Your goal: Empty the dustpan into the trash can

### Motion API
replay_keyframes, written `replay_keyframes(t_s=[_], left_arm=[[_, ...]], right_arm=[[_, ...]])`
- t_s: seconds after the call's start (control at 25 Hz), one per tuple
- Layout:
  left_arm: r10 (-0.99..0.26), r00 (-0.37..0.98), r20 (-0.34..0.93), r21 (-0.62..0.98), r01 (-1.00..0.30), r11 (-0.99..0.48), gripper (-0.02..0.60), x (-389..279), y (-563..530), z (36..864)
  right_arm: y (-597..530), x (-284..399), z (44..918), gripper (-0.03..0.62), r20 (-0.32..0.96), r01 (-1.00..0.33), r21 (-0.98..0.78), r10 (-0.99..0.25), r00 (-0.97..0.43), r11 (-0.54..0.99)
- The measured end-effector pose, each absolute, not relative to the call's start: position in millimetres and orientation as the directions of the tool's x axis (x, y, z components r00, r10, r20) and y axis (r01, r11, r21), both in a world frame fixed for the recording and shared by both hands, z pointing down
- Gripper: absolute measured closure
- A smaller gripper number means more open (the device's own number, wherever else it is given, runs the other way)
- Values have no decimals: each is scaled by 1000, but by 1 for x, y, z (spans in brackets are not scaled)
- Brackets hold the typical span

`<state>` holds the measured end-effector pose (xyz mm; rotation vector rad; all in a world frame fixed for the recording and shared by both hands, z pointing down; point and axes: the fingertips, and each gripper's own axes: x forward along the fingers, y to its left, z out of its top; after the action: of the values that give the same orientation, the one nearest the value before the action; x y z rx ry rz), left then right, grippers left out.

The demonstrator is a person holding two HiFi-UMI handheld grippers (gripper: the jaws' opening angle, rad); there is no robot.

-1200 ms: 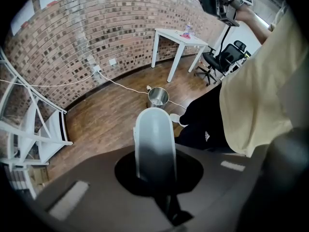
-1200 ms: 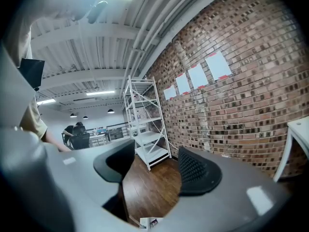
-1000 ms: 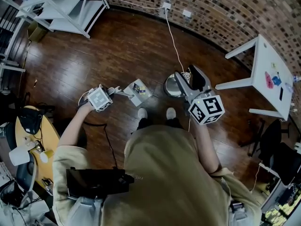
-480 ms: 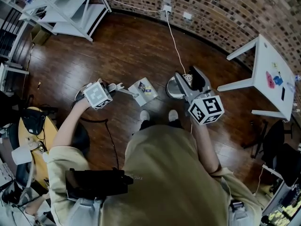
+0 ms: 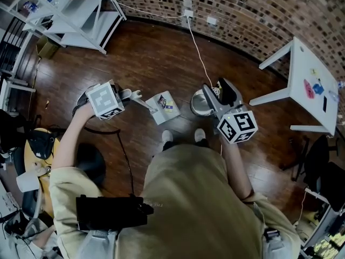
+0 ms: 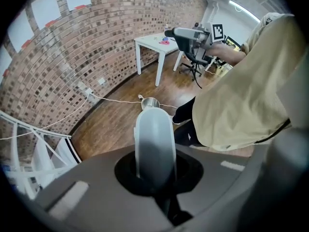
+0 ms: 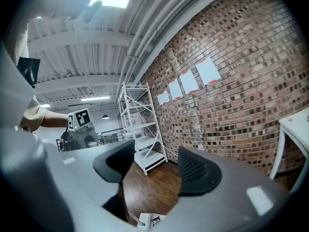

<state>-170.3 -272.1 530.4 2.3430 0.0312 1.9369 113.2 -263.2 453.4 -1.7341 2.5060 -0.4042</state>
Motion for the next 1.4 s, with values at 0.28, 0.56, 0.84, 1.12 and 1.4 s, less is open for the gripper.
replay_keyframes(t_s=[0.28,0.56,0.84,1.12,1.4], left_arm=[[86,168,982,84,22,-996,581,-155,-269,488],[98,175,980,84,84,-993,581,-123,-269,449],[127,198,972,107,110,-988,581,-94,-263,439],[142,231,963,128,73,-989,581,-60,-268,444],[182,225,957,179,32,-983,581,-23,-272,476]], right_arm=[[-257,128,451,327,80,-916,-258,-938,-336,306],[-249,146,453,327,74,-922,-270,-949,-307,277],[-240,162,450,329,63,-928,-281,-961,-270,243],[-223,186,455,332,66,-936,-306,-977,-203,174],[-208,203,460,341,72,-941,-316,-986,-153,123]])
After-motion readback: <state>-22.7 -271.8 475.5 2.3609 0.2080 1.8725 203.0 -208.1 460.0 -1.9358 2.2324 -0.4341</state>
